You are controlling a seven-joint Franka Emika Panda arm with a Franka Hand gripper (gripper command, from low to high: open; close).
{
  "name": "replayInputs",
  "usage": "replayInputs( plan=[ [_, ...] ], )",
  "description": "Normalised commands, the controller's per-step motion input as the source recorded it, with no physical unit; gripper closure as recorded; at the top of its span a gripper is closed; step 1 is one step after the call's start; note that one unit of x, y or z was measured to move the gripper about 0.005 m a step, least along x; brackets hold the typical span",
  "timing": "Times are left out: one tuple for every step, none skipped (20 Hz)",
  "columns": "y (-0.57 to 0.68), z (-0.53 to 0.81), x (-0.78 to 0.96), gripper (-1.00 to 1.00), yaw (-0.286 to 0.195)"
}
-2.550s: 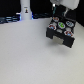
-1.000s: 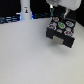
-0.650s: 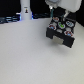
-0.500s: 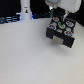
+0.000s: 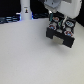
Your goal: Open the kcup holder, insert the kcup into the holder, and close the kcup holder
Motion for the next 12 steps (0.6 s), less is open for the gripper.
replayInputs(
  plan=[
    [0.00, 0.41, 0.57, -1.00, 0.070],
    [0.00, 0.41, 0.56, -1.00, 0.074],
    [0.00, 0.40, 0.55, -1.00, 0.079],
    [0.00, 0.38, 0.54, -1.00, 0.083],
    [0.00, 0.34, 0.53, -1.00, 0.093],
    [0.00, 0.33, 0.50, -1.00, 0.106],
    [0.00, 0.33, 0.49, -1.00, 0.115],
    [0.00, 0.34, 0.49, -1.00, 0.113],
    [0.00, 0.31, 0.49, -1.00, 0.119],
    [0.00, 0.29, 0.49, -1.00, 0.122],
    [0.00, 0.28, 0.46, -1.00, 0.135],
    [0.00, 0.26, 0.45, -1.00, 0.139]
  ],
)
